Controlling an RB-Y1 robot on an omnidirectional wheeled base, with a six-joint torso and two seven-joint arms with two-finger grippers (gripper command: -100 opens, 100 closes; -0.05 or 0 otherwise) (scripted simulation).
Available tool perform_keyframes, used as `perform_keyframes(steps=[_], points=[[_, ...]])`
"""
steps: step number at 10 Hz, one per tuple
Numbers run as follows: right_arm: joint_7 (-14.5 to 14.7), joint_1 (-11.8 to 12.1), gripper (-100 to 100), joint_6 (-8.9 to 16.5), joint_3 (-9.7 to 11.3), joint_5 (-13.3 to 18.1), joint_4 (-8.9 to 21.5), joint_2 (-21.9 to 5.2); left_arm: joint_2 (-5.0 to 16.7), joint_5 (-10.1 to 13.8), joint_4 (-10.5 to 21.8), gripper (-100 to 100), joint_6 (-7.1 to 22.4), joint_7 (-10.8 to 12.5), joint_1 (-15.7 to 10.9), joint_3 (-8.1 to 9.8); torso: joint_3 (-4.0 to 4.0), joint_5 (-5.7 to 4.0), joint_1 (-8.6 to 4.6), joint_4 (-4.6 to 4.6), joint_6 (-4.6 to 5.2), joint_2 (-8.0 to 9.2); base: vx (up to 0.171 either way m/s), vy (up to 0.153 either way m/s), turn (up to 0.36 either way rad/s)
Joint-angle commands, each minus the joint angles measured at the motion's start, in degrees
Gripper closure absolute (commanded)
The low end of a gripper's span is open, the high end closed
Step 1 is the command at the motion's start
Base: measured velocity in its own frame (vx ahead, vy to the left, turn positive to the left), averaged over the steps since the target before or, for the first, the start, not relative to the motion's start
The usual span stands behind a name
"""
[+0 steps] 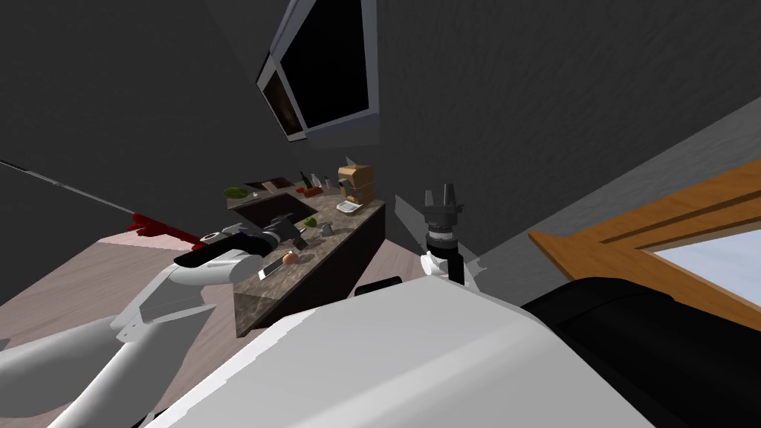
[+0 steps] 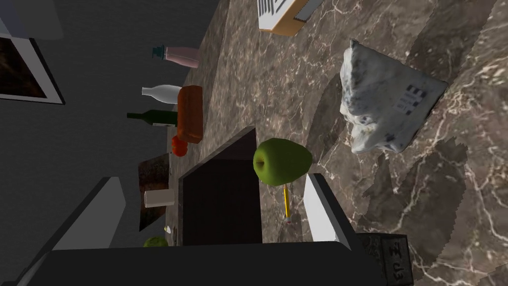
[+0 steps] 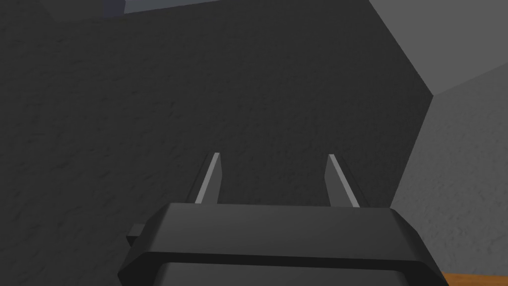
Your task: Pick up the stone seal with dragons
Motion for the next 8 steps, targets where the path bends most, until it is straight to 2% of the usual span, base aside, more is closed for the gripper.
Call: perform_keyframes(steps=[1, 2, 3, 4, 5, 6, 7, 8], points=[[0.0, 0.0, 0, 0.0, 0.0, 0.0, 0.0, 0.0, 0.96, 0.88, 0.74, -100, 2.85, 1.06, -0.5, 0.26, 0.0, 0.0, 0.0, 0.0, 0.0, 0.0, -0.007, 0.006, -0.073], [0.0, 0.01, 0, 0.0, 0.0, 0.0, 0.0, 0.0, 2.9, 2.62, 2.0, -100, 4.54, 2.97, -1.17, 0.88, 0.0, 0.01, 0.01, 0.0, -0.04, 0.0, -0.006, 0.002, -0.144], [0.0, 0.0, 0, 0.0, 0.0, 0.0, 0.0, 0.0, 2.9, 2.62, 2.0, -100, 5.95, 2.97, -1.17, 0.88, 0.0, 0.0, 0.01, 0.0, -0.01, 0.0, -0.004, 0.007, -0.075], [0.0, 0.01, 0, 0.0, 0.0, 0.0, 0.0, 0.0, 4.76, 4.28, 3.3, -100, 7.51, 4.93, -1.75, 1.48, 0.0, 0.01, 0.01, 0.0, -0.04, -0.01, -0.004, 0.005, -0.135], [0.0, 0.0, 0, 0.0, 0.0, 0.0, 0.0, 0.0, 4.76, 4.28, 3.3, -100, 9.07, 4.93, -1.75, 1.48, -0.01, 0.0, 0.01, 0.0, -0.01, -0.02, -0.002, 0.008, -0.08], [0.0, 0.01, 0, 0.0, 0.0, 0.0, 0.0, 0.0, 4.76, 4.28, 3.3, -100, 9.42, 4.93, -1.75, 1.48, -0.01, 0.01, 0.02, 0.0, -0.04, -0.02, 0.0, 0.0, 0.0], [0.0, 0.01, 0, 0.0, 0.0, 0.0, 0.0, 0.0, 6.53, 5.85, 4.63, -100, 11.74, 6.9, -2.24, 2.04, -0.01, 0.01, 0.01, 0.0, -0.05, -0.02, 0.001, 0.002, -0.153], [0.0, 0.0, 0, 0.0, 0.0, 0.0, 0.0, 0.0, 6.53, 5.85, 4.63, -100, 12.52, 6.9, -2.24, 2.04, -0.01, 0.0, 0.01, -0.01, -0.01, -0.03, 0.0, 0.01, -0.086]])
